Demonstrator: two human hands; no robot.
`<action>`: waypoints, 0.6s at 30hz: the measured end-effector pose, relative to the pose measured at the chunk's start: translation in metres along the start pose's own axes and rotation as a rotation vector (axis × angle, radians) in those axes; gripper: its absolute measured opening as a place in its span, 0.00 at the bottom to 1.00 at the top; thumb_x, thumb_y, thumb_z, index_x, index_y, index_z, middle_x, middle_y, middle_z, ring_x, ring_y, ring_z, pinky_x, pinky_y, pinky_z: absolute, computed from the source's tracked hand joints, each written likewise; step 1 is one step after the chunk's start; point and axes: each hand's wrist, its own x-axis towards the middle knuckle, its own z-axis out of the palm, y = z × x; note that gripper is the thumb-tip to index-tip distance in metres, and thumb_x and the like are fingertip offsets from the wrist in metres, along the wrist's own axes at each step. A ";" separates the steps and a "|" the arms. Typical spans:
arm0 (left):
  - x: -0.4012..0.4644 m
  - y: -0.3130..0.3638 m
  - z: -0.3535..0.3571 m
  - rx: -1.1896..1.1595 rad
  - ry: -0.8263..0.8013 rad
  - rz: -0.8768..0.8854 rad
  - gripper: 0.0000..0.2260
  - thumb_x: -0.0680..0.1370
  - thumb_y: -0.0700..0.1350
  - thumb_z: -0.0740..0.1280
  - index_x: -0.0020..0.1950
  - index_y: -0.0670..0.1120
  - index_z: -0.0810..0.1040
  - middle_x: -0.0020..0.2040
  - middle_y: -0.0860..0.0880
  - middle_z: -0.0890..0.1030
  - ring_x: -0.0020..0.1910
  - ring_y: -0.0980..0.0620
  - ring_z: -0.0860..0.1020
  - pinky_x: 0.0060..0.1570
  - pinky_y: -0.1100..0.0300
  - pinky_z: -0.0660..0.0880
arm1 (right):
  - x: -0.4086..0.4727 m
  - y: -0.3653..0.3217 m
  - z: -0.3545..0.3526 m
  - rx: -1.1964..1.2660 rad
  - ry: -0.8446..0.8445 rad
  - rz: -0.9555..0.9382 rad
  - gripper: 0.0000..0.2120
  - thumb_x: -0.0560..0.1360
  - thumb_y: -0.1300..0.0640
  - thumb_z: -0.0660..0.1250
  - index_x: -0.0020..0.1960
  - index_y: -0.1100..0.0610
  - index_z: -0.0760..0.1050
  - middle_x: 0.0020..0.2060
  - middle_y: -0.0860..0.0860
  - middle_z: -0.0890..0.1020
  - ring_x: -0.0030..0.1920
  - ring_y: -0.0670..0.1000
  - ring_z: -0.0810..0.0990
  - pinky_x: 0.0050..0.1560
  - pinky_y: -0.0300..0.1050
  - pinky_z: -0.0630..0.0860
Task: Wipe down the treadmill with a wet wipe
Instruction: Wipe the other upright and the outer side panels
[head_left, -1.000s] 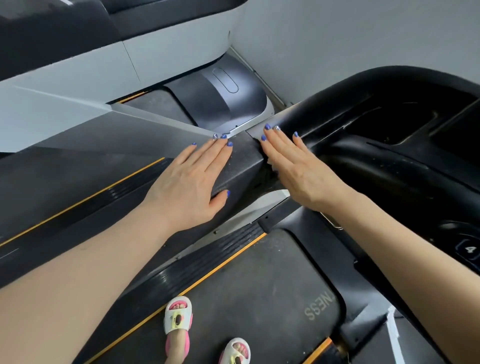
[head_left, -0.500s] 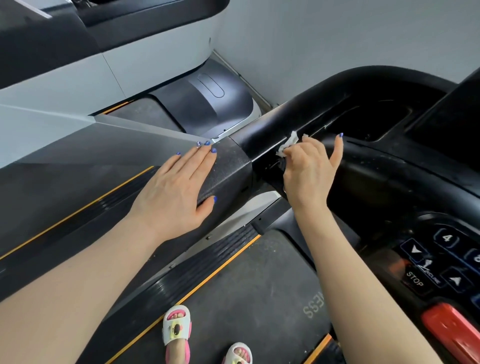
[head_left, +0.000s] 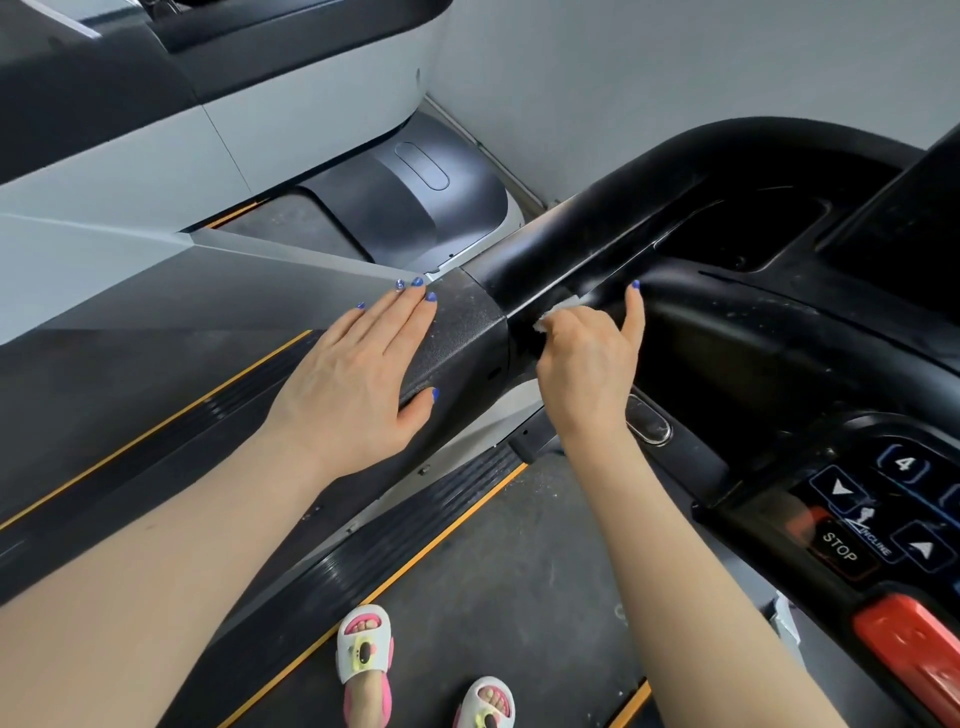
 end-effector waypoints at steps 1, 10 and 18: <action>0.000 0.000 0.000 0.000 0.001 -0.001 0.35 0.78 0.58 0.58 0.81 0.43 0.59 0.81 0.45 0.60 0.79 0.47 0.60 0.75 0.52 0.56 | -0.001 -0.003 0.001 0.021 -0.002 -0.011 0.10 0.66 0.73 0.70 0.39 0.60 0.84 0.31 0.53 0.82 0.36 0.56 0.81 0.77 0.56 0.49; 0.000 0.002 -0.003 -0.025 -0.008 -0.014 0.36 0.77 0.58 0.59 0.82 0.43 0.58 0.82 0.46 0.59 0.80 0.49 0.58 0.76 0.53 0.54 | -0.061 -0.035 0.015 0.443 0.252 0.041 0.08 0.74 0.74 0.66 0.47 0.65 0.81 0.52 0.58 0.85 0.56 0.53 0.81 0.68 0.51 0.73; -0.001 0.001 -0.001 -0.023 -0.017 -0.013 0.36 0.80 0.55 0.64 0.83 0.44 0.54 0.83 0.47 0.55 0.81 0.50 0.55 0.77 0.53 0.54 | -0.091 -0.068 0.033 0.684 0.140 0.224 0.19 0.78 0.72 0.58 0.66 0.66 0.77 0.67 0.54 0.77 0.70 0.46 0.71 0.76 0.53 0.63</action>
